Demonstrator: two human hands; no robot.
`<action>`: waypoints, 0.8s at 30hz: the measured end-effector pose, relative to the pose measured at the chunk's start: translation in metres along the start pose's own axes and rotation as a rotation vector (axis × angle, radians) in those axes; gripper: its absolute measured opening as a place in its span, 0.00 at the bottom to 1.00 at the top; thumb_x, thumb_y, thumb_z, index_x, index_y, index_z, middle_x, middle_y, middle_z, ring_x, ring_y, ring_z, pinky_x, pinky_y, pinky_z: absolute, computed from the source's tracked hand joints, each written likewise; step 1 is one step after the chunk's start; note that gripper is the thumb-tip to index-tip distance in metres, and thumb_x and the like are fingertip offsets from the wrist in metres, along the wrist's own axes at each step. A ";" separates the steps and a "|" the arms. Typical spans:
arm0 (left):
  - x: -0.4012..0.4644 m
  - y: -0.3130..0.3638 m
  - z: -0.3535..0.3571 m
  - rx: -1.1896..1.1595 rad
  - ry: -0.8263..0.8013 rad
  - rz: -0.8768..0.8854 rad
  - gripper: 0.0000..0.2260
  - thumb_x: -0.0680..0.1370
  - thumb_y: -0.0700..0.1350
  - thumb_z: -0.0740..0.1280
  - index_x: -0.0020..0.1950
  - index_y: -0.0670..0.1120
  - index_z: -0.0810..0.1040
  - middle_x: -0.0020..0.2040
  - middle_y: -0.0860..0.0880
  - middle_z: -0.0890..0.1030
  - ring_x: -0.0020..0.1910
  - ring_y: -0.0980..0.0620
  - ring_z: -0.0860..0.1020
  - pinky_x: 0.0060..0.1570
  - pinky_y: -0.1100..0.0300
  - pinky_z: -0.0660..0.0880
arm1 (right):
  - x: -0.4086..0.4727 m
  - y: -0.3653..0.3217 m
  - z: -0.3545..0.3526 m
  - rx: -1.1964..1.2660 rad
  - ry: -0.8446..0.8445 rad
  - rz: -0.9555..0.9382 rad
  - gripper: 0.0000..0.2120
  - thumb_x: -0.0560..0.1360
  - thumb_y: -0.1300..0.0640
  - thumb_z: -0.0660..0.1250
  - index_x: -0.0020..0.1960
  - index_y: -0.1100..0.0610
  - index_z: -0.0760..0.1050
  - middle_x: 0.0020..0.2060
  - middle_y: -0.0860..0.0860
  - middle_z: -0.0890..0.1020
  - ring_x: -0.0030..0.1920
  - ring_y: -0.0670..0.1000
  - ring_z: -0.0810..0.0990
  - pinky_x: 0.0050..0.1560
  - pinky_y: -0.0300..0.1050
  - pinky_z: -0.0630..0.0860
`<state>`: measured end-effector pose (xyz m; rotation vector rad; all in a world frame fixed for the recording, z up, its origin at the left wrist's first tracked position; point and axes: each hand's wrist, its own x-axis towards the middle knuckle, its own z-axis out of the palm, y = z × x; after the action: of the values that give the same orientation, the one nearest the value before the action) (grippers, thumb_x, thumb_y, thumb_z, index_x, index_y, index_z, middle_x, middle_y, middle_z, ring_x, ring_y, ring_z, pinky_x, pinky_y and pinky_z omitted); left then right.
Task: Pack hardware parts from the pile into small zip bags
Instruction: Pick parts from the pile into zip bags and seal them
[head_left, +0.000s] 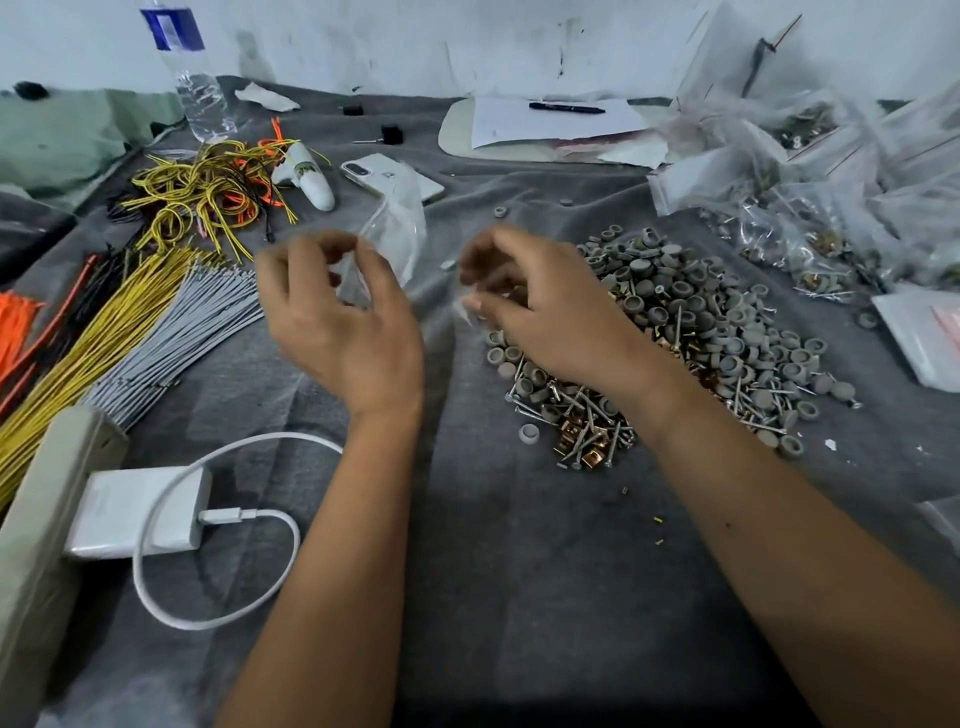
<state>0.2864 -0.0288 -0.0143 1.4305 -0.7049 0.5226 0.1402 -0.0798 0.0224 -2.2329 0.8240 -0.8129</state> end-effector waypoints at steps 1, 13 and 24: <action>0.000 0.000 0.000 0.001 0.020 0.038 0.04 0.76 0.39 0.72 0.46 0.38 0.83 0.46 0.40 0.80 0.42 0.44 0.78 0.40 0.53 0.76 | -0.001 0.003 0.000 0.021 0.038 0.015 0.12 0.78 0.62 0.72 0.61 0.57 0.77 0.53 0.48 0.83 0.52 0.42 0.83 0.55 0.34 0.80; -0.024 0.009 0.010 0.143 -0.663 0.041 0.03 0.76 0.42 0.70 0.44 0.44 0.82 0.45 0.47 0.80 0.43 0.46 0.78 0.46 0.49 0.74 | -0.028 0.026 -0.024 -0.734 -0.364 -0.069 0.15 0.73 0.39 0.74 0.55 0.46 0.82 0.46 0.42 0.69 0.54 0.47 0.63 0.61 0.55 0.69; -0.029 0.001 0.015 0.033 -0.862 -0.133 0.05 0.72 0.39 0.74 0.38 0.47 0.83 0.32 0.55 0.82 0.32 0.59 0.78 0.37 0.63 0.73 | -0.037 0.043 -0.020 -0.329 0.016 -0.128 0.06 0.79 0.55 0.71 0.49 0.57 0.81 0.47 0.47 0.77 0.51 0.47 0.75 0.57 0.43 0.72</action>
<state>0.2639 -0.0414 -0.0344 1.7135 -1.2631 -0.2267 0.0889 -0.0864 -0.0077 -2.5933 0.8814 -0.8019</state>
